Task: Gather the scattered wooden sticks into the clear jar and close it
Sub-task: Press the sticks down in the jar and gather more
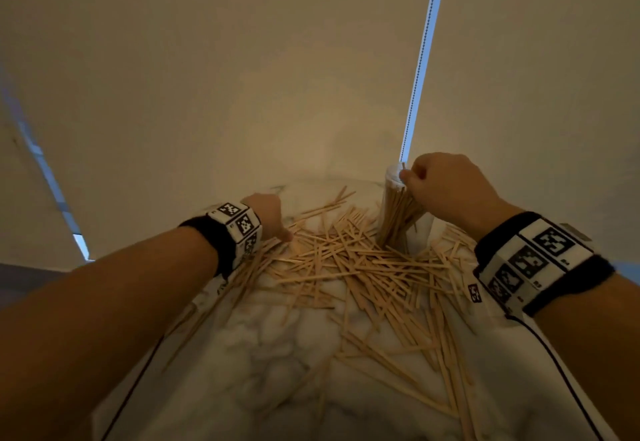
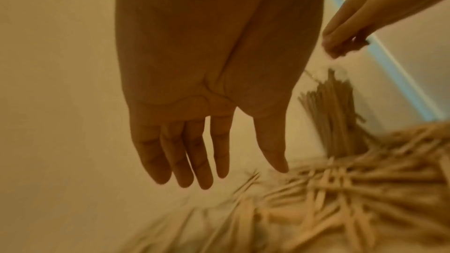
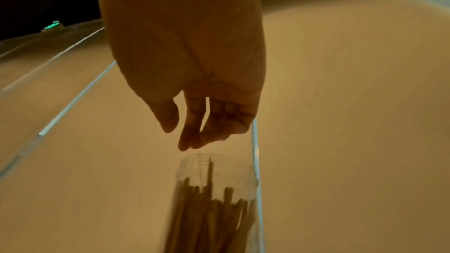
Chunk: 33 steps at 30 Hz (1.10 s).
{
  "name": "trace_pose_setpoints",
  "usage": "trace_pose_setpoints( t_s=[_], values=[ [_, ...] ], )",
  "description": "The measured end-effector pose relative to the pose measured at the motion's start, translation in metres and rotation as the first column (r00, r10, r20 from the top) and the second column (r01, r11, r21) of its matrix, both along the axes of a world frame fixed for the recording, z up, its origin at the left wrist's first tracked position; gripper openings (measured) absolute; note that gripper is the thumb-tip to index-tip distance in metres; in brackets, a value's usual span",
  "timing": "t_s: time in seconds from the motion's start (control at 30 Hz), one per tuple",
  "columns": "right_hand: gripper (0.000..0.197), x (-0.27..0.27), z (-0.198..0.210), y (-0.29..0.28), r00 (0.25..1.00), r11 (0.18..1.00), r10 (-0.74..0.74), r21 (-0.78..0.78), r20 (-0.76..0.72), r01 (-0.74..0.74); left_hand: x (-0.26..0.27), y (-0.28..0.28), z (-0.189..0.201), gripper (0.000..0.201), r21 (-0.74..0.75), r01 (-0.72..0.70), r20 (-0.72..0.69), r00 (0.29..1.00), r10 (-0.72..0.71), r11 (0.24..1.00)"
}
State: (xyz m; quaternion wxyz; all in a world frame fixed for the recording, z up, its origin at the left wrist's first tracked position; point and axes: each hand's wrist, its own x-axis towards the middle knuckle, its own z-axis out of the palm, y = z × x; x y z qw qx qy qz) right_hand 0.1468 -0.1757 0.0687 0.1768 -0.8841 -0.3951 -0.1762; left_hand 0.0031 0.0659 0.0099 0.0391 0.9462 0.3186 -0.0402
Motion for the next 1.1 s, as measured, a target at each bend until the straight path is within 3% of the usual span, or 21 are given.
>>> trace_pose_setpoints(
  t_s=[0.07,0.13,0.27,0.37,0.47,0.53,0.63,0.7,0.77,0.83,0.97,1.1],
  values=[
    [0.043,-0.015,-0.010,-0.012,0.991,0.989,-0.005,-0.146,-0.133,-0.015,-0.017,0.011,-0.005,0.082,0.008,-0.046,-0.079,0.996,0.047,0.999],
    [0.045,-0.024,-0.021,-0.021,0.974,0.916,-0.071,-0.400,-0.215,-0.022,-0.024,0.015,-0.012,0.086,-0.020,-0.038,-0.174,0.984,0.034,0.999],
    [0.056,-0.065,-0.039,-0.045,0.928,0.654,-0.300,-0.756,-0.222,0.030,-0.051,-0.012,-0.025,0.070,-0.019,0.020,-0.287,0.958,-0.025,1.000],
    [0.067,-0.077,-0.043,-0.051,0.908,0.550,-0.362,-0.835,-0.210,0.026,-0.043,-0.031,-0.031,0.052,0.017,0.117,-0.247,0.963,-0.109,0.993],
    [0.076,-0.083,-0.050,-0.040,0.904,0.565,-0.344,-0.825,-0.255,-0.018,-0.034,-0.041,-0.035,0.035,-0.061,0.175,-0.152,0.971,-0.182,0.983],
    [0.086,-0.085,-0.056,-0.030,0.911,0.587,-0.311,-0.808,-0.270,-0.039,-0.032,-0.044,-0.035,0.035,-0.129,0.205,-0.092,0.972,-0.217,0.970],
    [0.094,-0.091,-0.062,-0.026,0.931,0.572,-0.259,-0.817,-0.258,-0.067,-0.040,-0.050,-0.022,0.073,-0.177,0.172,-0.106,0.976,-0.192,0.969],
    [0.099,-0.093,-0.068,-0.025,0.941,0.553,-0.232,-0.829,-0.247,-0.082,-0.052,-0.050,-0.011,0.096,-0.104,0.112,-0.249,0.959,-0.135,0.988],
    [0.096,-0.095,-0.074,-0.025,0.943,0.562,-0.218,-0.822,-0.252,-0.090,-0.062,-0.045,-0.010,0.104,-0.083,0.033,-0.393,0.918,-0.063,0.996],
    [0.086,-0.096,-0.073,-0.028,0.934,0.592,-0.219,-0.800,-0.281,-0.102,-0.069,-0.043,-0.016,0.101,-0.157,-0.037,-0.419,0.908,-0.033,0.987],
    [0.042,-0.094,-0.055,-0.035,0.895,0.668,-0.268,-0.738,-0.358,-0.095,-0.072,-0.049,-0.021,0.074,-0.236,0.026,-0.268,0.959,-0.091,0.971],
    [0.032,-0.090,-0.057,-0.041,0.868,0.711,-0.295,-0.698,-0.399,-0.079,-0.067,-0.063,-0.016,0.053,-0.224,0.078,-0.239,0.962,-0.132,0.971]
  ],
)
